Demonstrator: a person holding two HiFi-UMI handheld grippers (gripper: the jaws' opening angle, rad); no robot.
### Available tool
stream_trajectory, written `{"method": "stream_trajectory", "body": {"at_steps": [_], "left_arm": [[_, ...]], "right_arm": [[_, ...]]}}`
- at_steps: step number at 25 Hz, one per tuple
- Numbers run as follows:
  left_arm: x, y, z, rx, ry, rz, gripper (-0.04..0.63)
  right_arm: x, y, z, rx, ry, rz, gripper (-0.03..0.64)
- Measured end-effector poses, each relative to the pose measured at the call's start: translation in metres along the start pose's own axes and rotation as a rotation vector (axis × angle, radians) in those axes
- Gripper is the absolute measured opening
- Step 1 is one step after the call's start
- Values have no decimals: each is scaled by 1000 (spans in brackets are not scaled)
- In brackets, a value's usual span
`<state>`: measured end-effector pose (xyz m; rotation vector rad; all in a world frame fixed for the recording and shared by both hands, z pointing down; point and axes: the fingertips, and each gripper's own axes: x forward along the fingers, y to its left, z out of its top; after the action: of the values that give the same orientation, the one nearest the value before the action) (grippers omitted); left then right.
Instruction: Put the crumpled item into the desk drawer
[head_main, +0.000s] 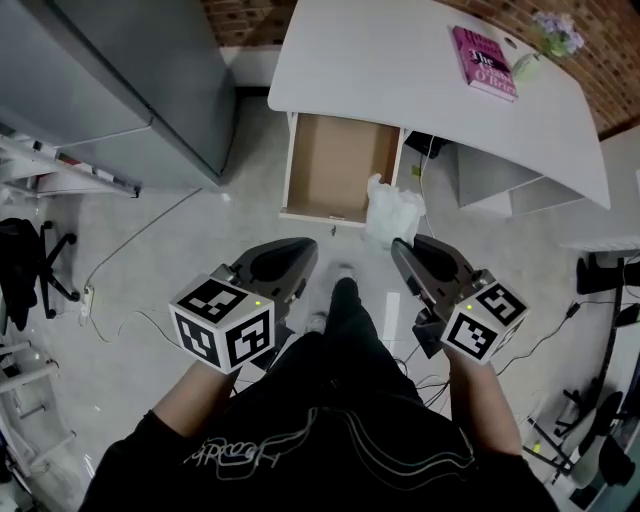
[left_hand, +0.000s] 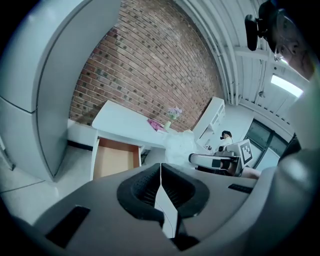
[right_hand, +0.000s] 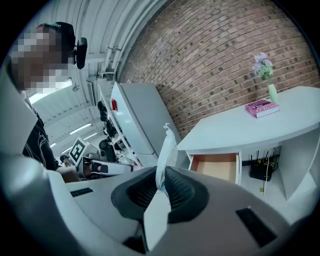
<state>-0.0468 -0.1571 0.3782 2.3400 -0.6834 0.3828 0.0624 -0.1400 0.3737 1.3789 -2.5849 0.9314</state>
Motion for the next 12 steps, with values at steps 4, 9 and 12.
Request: {"method": "stream_trajectory", "body": {"at_steps": [4,9,12], "left_arm": [[21,21,7,-28,-4,28,23],[42,50,12,-65,6,79,23],[57,66,9,-100,28,95,23]], "right_arm": [[28,-34,-2,12,42,3,63],[71,-76,-15,33,126,13,63],[93,-101,-25,59,169,23,64]]}}
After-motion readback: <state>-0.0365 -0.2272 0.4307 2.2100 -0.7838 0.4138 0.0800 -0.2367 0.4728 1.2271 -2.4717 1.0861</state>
